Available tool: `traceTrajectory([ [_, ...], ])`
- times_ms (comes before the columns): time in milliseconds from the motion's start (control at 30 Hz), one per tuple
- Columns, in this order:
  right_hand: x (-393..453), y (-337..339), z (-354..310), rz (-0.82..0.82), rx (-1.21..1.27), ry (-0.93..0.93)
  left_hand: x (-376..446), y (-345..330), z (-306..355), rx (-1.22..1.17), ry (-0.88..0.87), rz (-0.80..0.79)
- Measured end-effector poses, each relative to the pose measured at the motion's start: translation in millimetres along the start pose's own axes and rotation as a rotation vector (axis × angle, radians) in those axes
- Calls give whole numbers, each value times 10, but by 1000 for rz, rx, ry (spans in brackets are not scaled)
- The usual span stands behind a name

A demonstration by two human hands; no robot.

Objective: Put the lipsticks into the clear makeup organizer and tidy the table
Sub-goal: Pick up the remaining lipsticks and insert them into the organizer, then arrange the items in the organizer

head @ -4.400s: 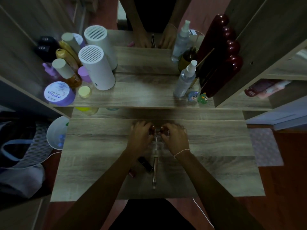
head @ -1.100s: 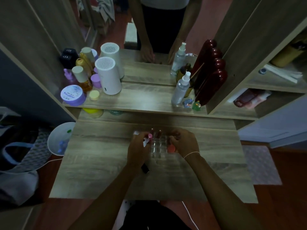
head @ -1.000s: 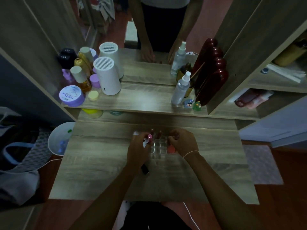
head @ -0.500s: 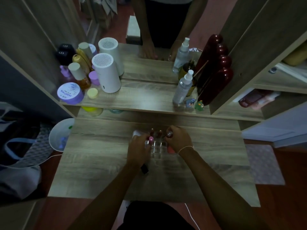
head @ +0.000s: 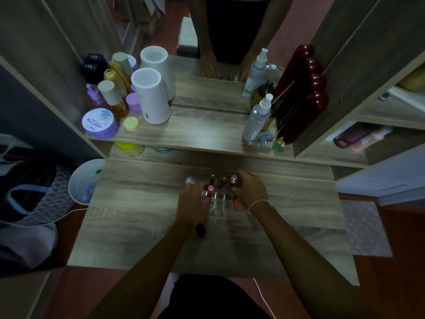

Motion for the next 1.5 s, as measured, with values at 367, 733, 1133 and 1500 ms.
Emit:
traceTrajectory([
  [367,-123,46,2,39,18,7,-94,166,76,-43,-93,24],
  [733,-636,-88,-125,135,61,-18,-444,594,-399,87,-125,149],
  [1133,-913,-1228,-475,-149,-20,42,-879,73,-707,480,-181,-154],
  [1500,-1010,-1231,-341,-164,-60,28,-883,-98,-896,520,-135,-334],
])
Point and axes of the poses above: each hand's wrist, its own x-axis towards the middle knuckle, its own y-axis out of the back of the hand, z = x × y, the point moved 9 cm from there along x, towards the middle knuckle, and after that the axes turned 3 degrees about y, right-handed, at the moved point
